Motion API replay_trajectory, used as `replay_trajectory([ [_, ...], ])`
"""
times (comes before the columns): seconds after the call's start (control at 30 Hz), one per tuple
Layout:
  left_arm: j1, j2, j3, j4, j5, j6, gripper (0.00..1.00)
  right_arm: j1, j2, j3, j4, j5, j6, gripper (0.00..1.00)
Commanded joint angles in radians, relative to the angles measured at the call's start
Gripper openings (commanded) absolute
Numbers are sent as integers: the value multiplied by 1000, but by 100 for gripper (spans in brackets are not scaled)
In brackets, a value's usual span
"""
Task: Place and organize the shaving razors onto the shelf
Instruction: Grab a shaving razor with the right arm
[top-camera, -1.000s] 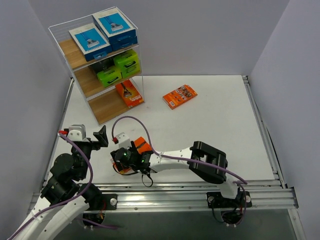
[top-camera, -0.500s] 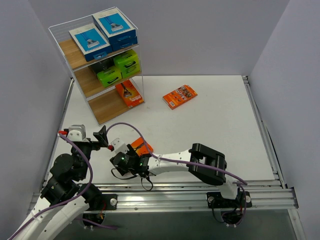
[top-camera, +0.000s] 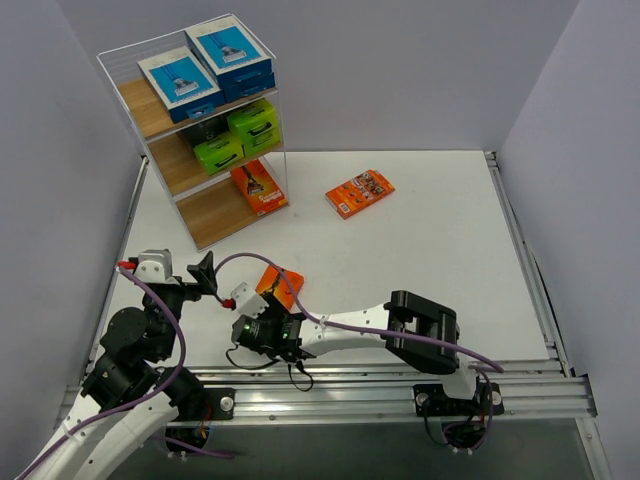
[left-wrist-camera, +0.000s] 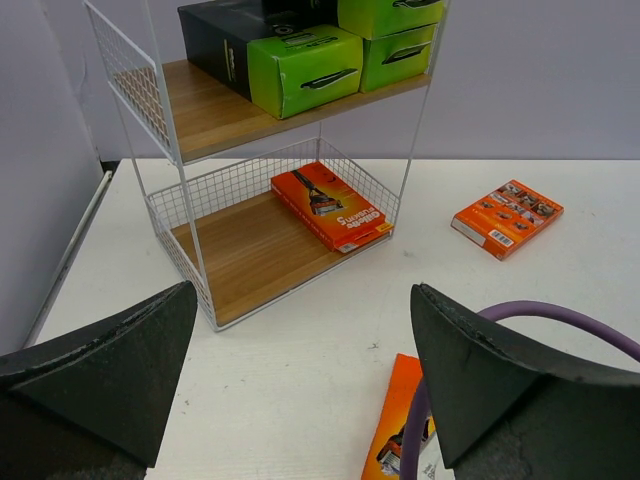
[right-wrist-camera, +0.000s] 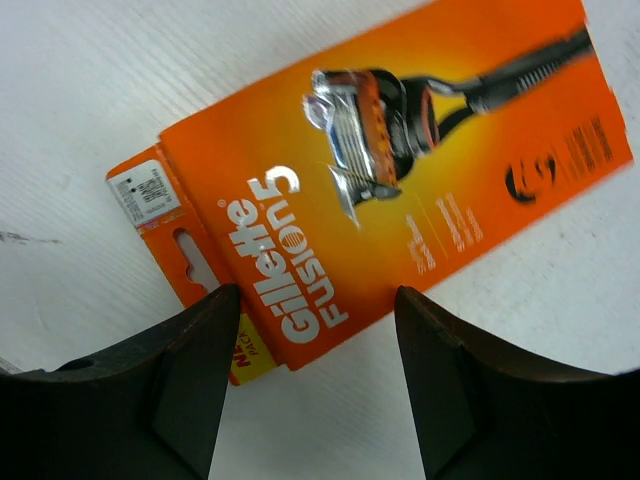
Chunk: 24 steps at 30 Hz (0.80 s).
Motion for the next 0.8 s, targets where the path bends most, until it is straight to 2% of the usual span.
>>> replay_trajectory([
  [0.0, -3, 0, 11, 26, 16, 12, 97, -3, -46, -59, -176, 97, 36, 59],
  [0.3, -3, 4, 13, 28, 25, 11, 97, -49, -140, -183, -171, 128, 172, 60],
  [0.5, -5, 6, 13, 25, 25, 11, 97, -144, -261, -303, 3, 25, 209, 59],
  [0.77, -5, 11, 13, 25, 33, 11, 97, -150, -347, -355, 99, -38, 299, 58],
])
